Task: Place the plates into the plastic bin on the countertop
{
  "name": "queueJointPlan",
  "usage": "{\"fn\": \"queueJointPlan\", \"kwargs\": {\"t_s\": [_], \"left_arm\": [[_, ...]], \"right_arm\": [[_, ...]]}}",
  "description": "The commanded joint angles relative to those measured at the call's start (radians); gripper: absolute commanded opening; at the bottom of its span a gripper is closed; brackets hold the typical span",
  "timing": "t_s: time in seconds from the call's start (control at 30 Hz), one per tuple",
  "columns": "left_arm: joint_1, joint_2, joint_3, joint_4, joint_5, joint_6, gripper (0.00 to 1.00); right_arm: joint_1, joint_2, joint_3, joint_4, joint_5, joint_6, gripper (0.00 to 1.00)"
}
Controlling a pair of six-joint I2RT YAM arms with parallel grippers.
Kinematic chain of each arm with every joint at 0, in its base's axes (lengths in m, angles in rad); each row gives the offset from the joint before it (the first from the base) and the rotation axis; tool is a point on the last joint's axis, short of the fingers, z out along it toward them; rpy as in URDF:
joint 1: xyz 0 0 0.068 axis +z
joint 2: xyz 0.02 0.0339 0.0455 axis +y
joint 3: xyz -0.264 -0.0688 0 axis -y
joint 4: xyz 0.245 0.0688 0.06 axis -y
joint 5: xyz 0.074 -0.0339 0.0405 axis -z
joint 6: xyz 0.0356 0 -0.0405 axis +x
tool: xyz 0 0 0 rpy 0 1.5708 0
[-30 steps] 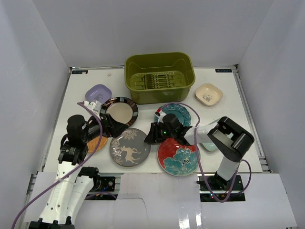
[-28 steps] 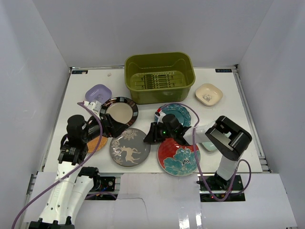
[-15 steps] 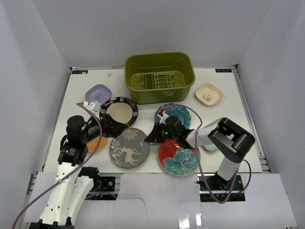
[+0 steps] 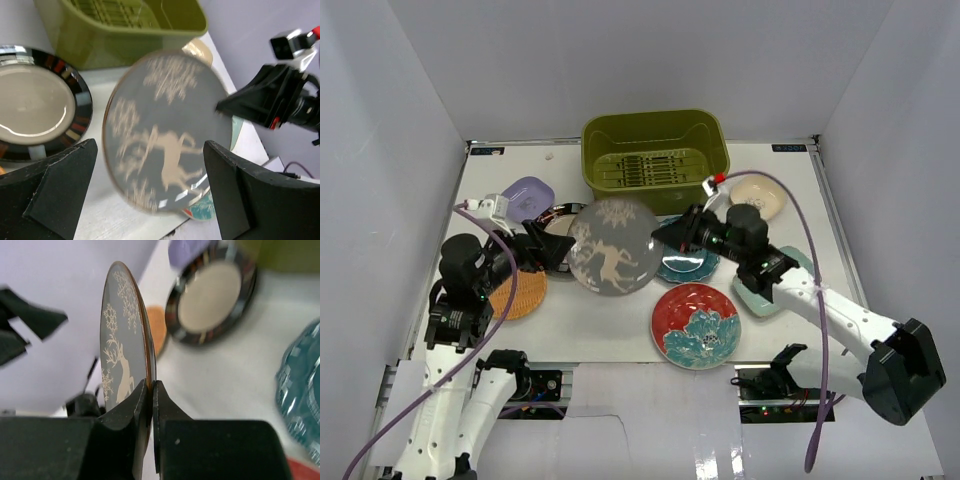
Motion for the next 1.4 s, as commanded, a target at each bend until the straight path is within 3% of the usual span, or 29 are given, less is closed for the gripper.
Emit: {"fn": "queueJointPlan", "kwargs": {"t_s": [0.0, 0.23, 0.37, 0.47, 0.6, 0.77, 0.9, 1.03, 1.2, 1.3, 1.37], "left_arm": [[0.003, -0.002, 0.073, -0.048, -0.078, -0.015, 0.98], [0.003, 0.001, 0.000, -0.042, 0.044, -0.093, 0.98], [0.001, 0.062, -0.103, 0.042, 0.211, -0.144, 0.98], [0.000, 0.109, -0.188, 0.146, 0.338, -0.216, 0.98], [-0.016, 0.165, -0.215, 0.180, 0.345, -0.227, 0.89], [-0.138, 0.244, -0.241, 0.249, 0.267, -0.271, 0.83], [-0.360, 0.336, -0.235, 0.281, 0.109, -0.299, 0.82], [-0.467, 0.447, -0.234, 0.301, -0.040, -0.316, 0.82], [-0.566, 0.569, -0.220, 0.346, -0.095, -0.336, 0.84], [-0.611, 0.659, -0.208, 0.387, -0.089, -0.347, 0.86], [-0.642, 0.723, -0.192, 0.409, -0.089, -0.353, 0.86]], "right_arm": [[-0.105, -0.031, 0.223, 0.045, 0.029, -0.018, 0.08], [-0.338, 0.223, 0.576, 0.013, -0.022, -0.050, 0.08], [-0.360, 0.479, 0.832, -0.073, 0.015, -0.124, 0.08], [-0.366, 0.575, 0.978, -0.123, 0.041, -0.177, 0.08], [-0.377, 0.734, 1.128, -0.203, 0.060, -0.227, 0.08], [-0.381, 0.859, 1.231, -0.291, 0.066, -0.267, 0.08], [-0.380, 0.920, 1.236, -0.305, 0.072, -0.281, 0.08], [-0.381, 1.000, 1.297, -0.378, 0.072, -0.307, 0.08], [-0.378, 1.037, 1.268, -0.398, 0.101, -0.325, 0.08], [-0.371, 1.032, 1.251, -0.409, 0.142, -0.351, 0.15], [-0.360, 1.026, 1.251, -0.432, 0.182, -0.377, 0.36]]}}
